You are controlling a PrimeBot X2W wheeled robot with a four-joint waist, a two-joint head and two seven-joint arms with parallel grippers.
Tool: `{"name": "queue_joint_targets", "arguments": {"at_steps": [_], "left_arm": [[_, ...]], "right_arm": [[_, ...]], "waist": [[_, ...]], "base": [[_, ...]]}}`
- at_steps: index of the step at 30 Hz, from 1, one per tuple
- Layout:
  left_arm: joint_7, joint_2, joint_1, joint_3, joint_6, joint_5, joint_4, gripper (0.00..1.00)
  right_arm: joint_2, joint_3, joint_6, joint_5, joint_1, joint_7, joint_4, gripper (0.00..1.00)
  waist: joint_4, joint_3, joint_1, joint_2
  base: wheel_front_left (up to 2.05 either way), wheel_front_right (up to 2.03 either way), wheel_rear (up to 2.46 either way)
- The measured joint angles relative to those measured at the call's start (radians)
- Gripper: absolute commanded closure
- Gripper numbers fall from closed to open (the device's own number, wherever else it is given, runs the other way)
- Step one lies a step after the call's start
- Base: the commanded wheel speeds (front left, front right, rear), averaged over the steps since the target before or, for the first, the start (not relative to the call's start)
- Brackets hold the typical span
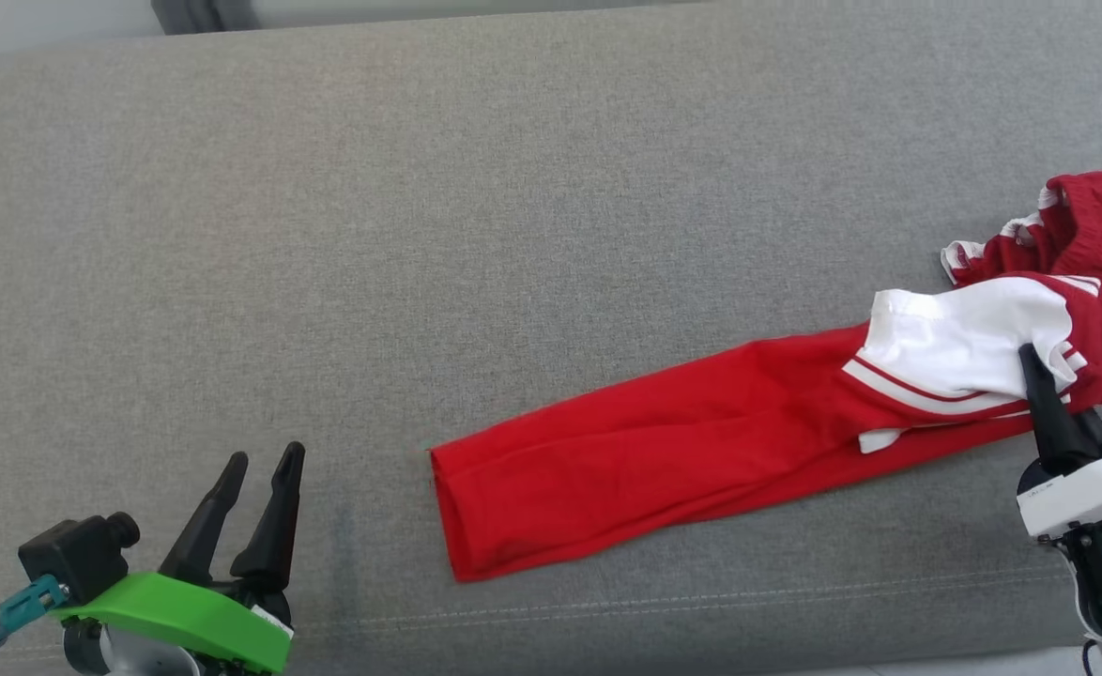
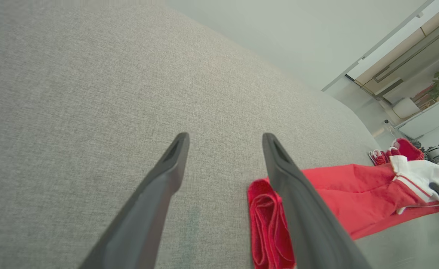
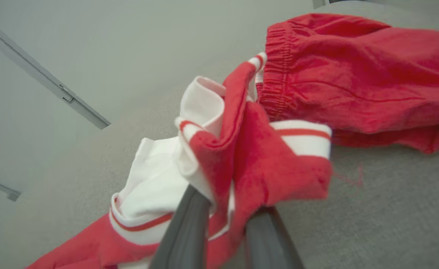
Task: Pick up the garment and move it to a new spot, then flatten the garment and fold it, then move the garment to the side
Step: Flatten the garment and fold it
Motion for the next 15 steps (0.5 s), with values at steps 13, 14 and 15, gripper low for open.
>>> {"name": "queue_joint_targets", "arguments": {"at_steps": [13, 14, 15], "left_arm": [[-0.006, -0.059, 0.002, 0.001, 0.046, 0.085, -0.016, 0.0], [-0.006, -0.065, 0.003, 0.001, 0.046, 0.085, -0.017, 0.0], [-0.006, -0.071, 0.003, 0.001, 0.046, 0.086, -0.018, 0.0]], "right_arm": [[-0.065, 0.194, -0.135, -0.521, -0.001, -0.001, -0.151, 1.0], [-0.068, 0.221, -0.142, -0.547, -0.001, -0.001, -0.156, 1.0], [-0.069, 0.247, -0.147, -0.574, -0.002, -0.001, -0.159, 1.0]], "waist": [[0.059, -0.062, 0.0, 0.0], [0.066, -0.064, 0.0, 0.0], [0.073, -0.066, 0.0, 0.0]], "base": [[0.0, 0.0, 0.0], [0.0, 0.0, 0.0], [0.0, 0.0, 0.0]]}}
